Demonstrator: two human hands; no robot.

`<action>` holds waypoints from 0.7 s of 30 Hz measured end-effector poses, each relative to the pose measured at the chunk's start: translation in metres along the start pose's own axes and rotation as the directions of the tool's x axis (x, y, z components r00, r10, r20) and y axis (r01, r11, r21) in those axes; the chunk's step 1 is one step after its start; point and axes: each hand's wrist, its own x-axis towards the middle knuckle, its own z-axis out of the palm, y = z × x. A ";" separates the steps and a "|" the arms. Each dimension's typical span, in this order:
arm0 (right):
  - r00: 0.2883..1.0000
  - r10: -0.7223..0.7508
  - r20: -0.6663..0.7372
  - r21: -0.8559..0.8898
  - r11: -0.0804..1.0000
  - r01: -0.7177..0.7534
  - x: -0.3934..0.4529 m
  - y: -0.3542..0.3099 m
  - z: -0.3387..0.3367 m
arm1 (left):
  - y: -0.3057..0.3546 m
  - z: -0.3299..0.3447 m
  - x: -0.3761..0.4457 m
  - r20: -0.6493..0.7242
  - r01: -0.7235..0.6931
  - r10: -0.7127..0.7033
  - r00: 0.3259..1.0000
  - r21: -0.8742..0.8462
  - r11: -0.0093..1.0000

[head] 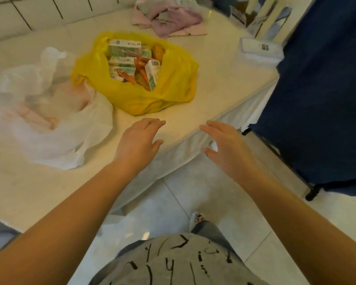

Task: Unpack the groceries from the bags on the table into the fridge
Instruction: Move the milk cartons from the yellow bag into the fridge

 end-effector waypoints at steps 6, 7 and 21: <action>0.983 -0.167 0.076 0.050 0.985 0.164 0.110 0.049 -0.026 | 0.007 0.003 0.068 -0.084 0.169 -0.168 0.982 0.005 0.986; 0.977 -0.202 0.067 0.059 0.978 0.198 0.128 0.051 -0.027 | 0.003 0.003 0.078 -0.098 0.197 -0.195 0.976 0.007 0.980; 0.910 -0.407 0.084 0.104 0.912 0.398 0.335 0.039 -0.019 | -0.081 -0.009 0.211 -0.252 0.393 -0.399 0.882 -0.076 0.916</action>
